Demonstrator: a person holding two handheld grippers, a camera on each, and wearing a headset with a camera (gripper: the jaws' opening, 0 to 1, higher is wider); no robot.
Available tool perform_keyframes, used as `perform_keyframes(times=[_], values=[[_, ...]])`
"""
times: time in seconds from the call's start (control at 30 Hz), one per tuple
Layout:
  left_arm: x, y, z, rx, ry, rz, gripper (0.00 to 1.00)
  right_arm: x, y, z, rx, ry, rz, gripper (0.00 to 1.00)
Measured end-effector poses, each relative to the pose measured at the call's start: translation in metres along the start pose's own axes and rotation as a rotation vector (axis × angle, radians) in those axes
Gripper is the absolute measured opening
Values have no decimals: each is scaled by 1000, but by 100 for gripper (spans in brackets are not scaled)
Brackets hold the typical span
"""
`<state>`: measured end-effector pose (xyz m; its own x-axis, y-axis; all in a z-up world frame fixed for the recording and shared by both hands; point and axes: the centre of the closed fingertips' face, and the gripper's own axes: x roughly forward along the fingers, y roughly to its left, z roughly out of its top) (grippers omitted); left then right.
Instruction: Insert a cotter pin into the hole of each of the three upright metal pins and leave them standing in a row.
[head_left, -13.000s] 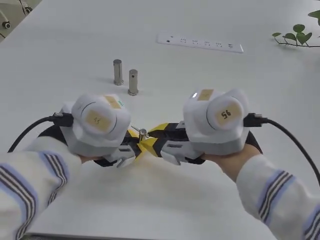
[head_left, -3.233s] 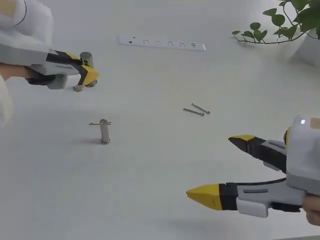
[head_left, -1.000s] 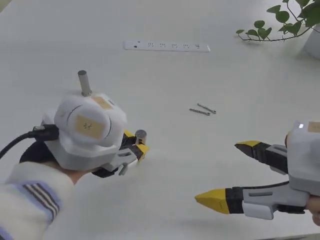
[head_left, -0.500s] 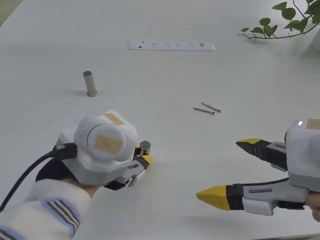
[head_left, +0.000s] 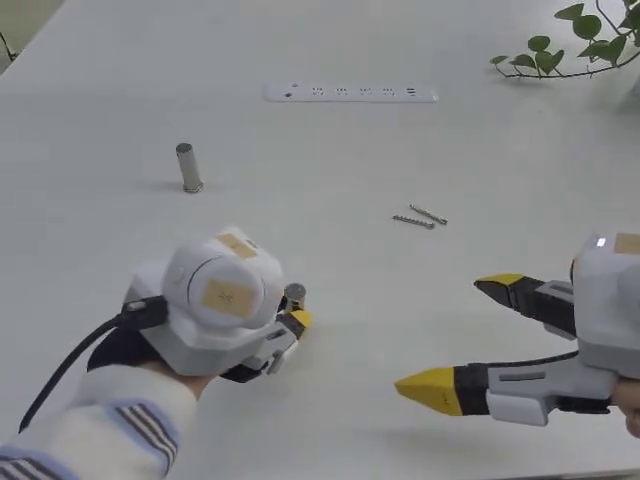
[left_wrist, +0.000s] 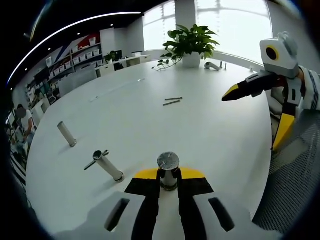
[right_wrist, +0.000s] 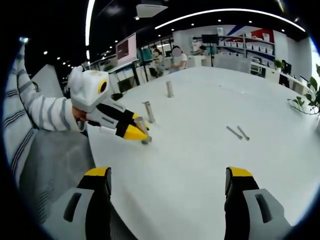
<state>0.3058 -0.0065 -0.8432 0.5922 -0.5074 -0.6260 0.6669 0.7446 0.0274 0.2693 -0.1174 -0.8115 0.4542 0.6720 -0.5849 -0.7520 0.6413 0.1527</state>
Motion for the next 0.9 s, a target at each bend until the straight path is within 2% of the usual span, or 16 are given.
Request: perform_keyframes(times=[0.1,0.2,0.4,0.6,0.7,0.9], values=[[-1,-2,-1,-7,1,-14,11,0,1,1,-2,0,5,95],[-4,-2,3,55,-16,-12,12,0,1,2,-7,2,8,95],[-8,-1,11,59,-38,-31,13,-3,2,5,-10,1,4,95],[-10,-2,13,80,-42,-41,13,-6,3,6,-12,0,-4,95],[-12,-2,12,93,-41,-44,13,-8,3,6,-15,4,-9,95],[-16,-4,3,97,-10,-76,15,-9,0,7,-28,11,-17,95]])
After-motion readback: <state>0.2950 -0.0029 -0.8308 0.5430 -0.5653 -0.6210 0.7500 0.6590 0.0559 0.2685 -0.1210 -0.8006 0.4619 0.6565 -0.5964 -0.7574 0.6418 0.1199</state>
